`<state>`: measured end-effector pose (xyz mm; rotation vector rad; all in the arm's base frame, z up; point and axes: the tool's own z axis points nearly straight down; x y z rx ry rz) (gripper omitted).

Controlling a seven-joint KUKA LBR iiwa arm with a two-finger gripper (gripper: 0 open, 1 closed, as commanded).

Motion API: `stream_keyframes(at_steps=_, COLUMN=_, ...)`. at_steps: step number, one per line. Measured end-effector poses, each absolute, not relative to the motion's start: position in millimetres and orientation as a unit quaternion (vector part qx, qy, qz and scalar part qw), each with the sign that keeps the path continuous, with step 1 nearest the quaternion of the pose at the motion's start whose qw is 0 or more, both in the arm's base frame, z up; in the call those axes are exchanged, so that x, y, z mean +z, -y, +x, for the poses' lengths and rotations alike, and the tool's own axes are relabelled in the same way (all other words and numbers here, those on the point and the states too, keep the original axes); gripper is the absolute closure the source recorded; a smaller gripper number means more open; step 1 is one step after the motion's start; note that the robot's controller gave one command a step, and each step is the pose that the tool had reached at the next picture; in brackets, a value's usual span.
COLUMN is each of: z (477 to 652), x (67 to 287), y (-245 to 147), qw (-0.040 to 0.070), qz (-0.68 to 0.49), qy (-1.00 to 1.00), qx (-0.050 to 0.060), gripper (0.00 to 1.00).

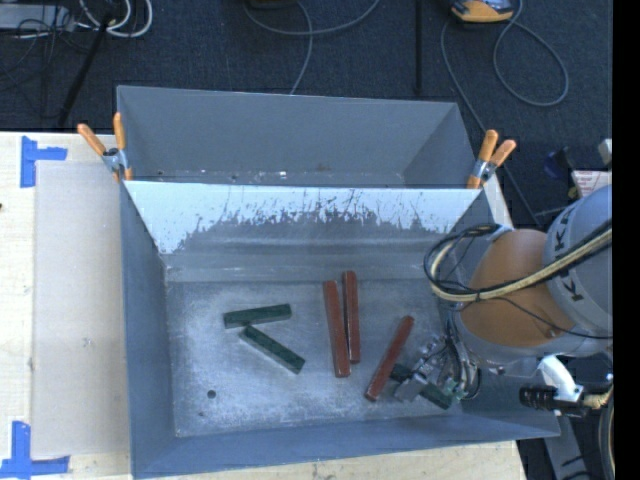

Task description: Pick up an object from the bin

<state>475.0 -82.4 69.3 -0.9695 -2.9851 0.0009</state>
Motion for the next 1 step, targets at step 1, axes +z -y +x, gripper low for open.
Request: stream_keyframes(at_steps=1, z=525.1, x=79.5, y=137.9, qw=-0.003, qz=-0.336, qy=0.942, qx=0.001, gripper=1.00)
